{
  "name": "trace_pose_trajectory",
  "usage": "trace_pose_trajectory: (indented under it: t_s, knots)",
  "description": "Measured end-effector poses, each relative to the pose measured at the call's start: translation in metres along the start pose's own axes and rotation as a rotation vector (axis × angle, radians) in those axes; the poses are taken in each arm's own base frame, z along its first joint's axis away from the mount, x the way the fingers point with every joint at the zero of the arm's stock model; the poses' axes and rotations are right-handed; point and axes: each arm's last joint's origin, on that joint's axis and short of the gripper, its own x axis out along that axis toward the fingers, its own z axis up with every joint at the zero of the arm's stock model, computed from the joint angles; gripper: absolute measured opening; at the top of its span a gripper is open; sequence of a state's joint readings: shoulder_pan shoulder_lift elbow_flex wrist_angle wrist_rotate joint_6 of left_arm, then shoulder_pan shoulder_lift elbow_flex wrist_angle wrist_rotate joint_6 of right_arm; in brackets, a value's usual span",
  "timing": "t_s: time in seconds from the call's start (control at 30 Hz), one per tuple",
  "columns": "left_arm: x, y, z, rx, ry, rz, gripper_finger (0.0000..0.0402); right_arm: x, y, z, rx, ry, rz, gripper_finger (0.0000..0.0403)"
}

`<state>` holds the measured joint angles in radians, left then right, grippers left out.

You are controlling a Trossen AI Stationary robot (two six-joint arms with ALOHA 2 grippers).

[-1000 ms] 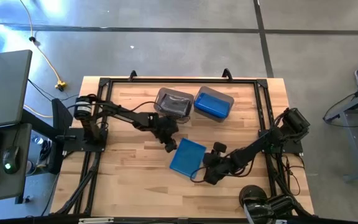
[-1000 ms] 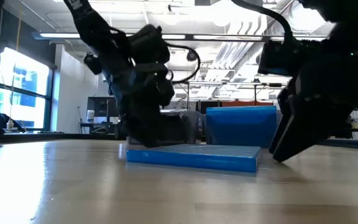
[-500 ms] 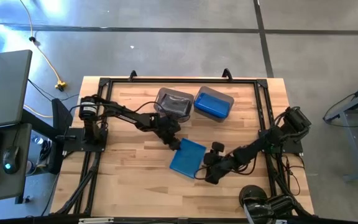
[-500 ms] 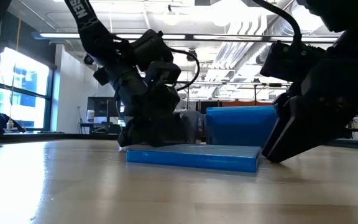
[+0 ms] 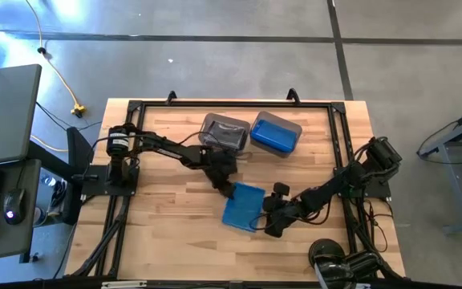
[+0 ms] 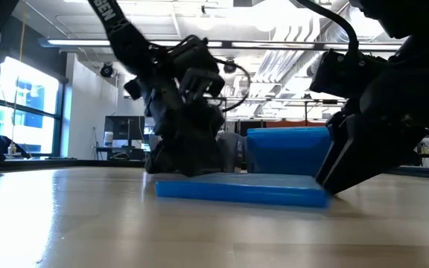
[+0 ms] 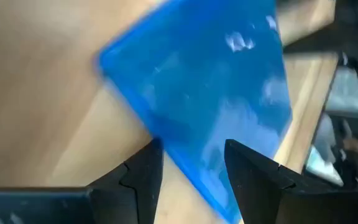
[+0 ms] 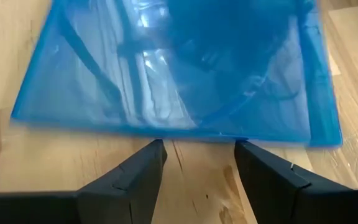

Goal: Pick & place jewel cases by type
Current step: Put the blue CD case into the right black bin

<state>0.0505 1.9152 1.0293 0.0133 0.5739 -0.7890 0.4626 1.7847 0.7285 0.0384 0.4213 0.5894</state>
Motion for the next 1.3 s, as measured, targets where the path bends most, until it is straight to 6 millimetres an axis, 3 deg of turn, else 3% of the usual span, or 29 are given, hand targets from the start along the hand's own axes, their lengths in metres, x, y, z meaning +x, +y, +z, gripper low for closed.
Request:
trace_pose_trajectory:
  t_s: [0.27, 0.57, 0.93, 1.3]
  knots:
    - [-0.023, -0.044, 0.019, 0.157, 0.079, 0.139, 0.0167, 0.000, -0.002, -0.003, 0.039, 0.037, -0.021, 0.0201]
    - [-0.047, -0.092, 0.045, 0.348, -0.012, 0.072, 0.0167, 0.000, -0.003, -0.002, 0.009, 0.010, -0.040, 0.0202]
    - [-0.037, -0.097, 0.036, 0.739, 0.047, 0.061, 0.0167, 0.001, -0.002, 0.001, -0.003, -0.022, -0.034, 0.0208]
    - [-0.036, -0.092, 0.033, 0.648, 0.064, 0.138, 0.0167, 0.001, -0.001, 0.002, 0.003, -0.056, -0.052, 0.0224]
